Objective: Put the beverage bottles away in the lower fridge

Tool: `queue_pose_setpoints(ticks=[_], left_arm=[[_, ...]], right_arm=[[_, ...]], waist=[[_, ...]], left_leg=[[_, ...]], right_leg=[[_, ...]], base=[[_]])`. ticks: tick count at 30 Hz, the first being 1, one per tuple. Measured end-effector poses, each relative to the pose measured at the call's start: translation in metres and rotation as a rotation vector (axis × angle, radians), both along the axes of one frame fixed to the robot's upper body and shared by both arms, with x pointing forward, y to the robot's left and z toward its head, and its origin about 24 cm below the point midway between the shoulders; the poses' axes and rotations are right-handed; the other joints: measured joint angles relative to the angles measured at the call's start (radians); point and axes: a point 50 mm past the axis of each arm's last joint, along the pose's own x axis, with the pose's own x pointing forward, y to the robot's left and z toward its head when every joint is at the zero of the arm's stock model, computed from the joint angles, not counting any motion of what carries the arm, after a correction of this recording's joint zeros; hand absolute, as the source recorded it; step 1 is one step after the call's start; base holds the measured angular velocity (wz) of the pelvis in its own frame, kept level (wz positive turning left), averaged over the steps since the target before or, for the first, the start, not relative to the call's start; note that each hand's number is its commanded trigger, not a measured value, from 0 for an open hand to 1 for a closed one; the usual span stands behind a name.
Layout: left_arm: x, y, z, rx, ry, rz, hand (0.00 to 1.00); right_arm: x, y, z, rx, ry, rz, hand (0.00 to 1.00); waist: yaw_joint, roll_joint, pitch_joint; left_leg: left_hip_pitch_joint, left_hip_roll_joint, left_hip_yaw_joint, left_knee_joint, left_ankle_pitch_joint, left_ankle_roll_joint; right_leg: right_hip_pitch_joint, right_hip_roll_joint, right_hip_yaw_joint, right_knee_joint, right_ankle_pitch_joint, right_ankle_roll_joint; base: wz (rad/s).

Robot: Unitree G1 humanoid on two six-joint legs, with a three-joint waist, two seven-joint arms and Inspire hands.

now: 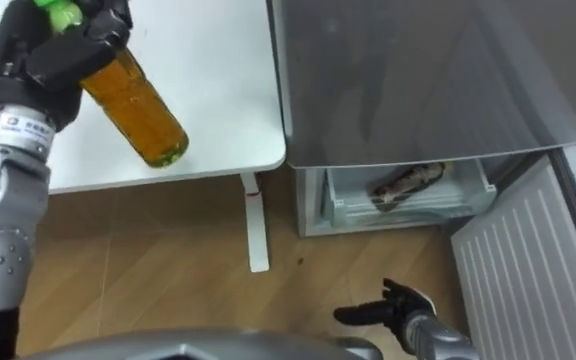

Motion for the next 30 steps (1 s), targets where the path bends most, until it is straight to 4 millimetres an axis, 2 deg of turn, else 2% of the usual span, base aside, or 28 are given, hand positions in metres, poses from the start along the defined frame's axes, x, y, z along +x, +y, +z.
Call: queue_pose_setpoints(ticks=[1, 4, 8, 14, 19, 24, 30], left_arm=[[0.0, -0.003, -0.002, -0.008, 0.005, -0.009, 1.0], [-0.003, -0.011, -0.007, -0.017, 0.023, -0.054, 1.0], [-0.011, -0.016, -0.019, -0.028, 0.077, -0.084, 1.0], [-0.024, -0.013, -0.049, -0.126, 0.205, -0.057, 1.0], [-0.036, -0.017, -0.063, -0.136, 0.271, -0.069, 1.0], [-0.037, -0.02, -0.063, -0.136, 0.267, -0.102, 1.0], [-0.038, -0.029, -0.073, -0.127, 0.306, -0.14, 1.0]], right_arm=[[0.002, 0.001, 0.0, 0.0, -0.002, 0.012, 0.0], [0.004, 0.004, 0.001, 0.014, -0.007, 0.03, 0.0], [0.017, 0.009, 0.004, 0.024, -0.043, 0.077, 0.0], [0.04, 0.018, 0.013, 0.057, -0.109, 0.13, 0.0], [0.062, 0.039, 0.027, 0.108, -0.2, 0.32, 0.0], [0.07, 0.056, 0.04, 0.183, -0.266, 0.444, 0.0], [0.077, 0.086, 0.054, 0.31, -0.313, 0.617, 0.0]], waist=[[0.008, -0.005, 0.0013], [0.025, -0.02, -0.0035], [0.041, -0.028, -0.0068], [0.047, -0.025, -0.004], [0.049, -0.035, 0.0001], [0.076, -0.04, 0.0006], [0.093, -0.036, 0.0046]], left_leg=[[-0.002, -0.004, -0.006, 0.001, 0.001, 0.002], [-0.008, -0.015, -0.02, 0.001, 0.006, 0.009], [-0.014, -0.024, -0.022, 0.005, 0.008, 0.012], [-0.019, -0.025, -0.042, 0.009, 0.008, 0.012], [-0.029, -0.031, -0.07, 0.018, 0.008, 0.012], [-0.034, -0.035, -0.08, 0.019, 0.008, 0.012], [-0.049, -0.036, -0.08, 0.036, 0.008, 0.012]], right_leg=[[0.001, -0.004, -0.006, 0.0, -0.002, 0.0], [0.002, -0.014, -0.015, 0.003, -0.009, 0.005], [0.002, -0.021, -0.017, 0.002, -0.012, 0.01], [0.015, -0.021, -0.045, 0.001, -0.012, 0.011], [0.016, -0.025, -0.073, 0.002, -0.021, 0.012], [0.017, -0.029, -0.086, 0.004, -0.023, 0.014], [0.014, -0.031, -0.095, 0.007, -0.023, 0.014]], base=[[0.14], [0.16], [0.06], [0.13], [0.17], [0.07], [0.05]])
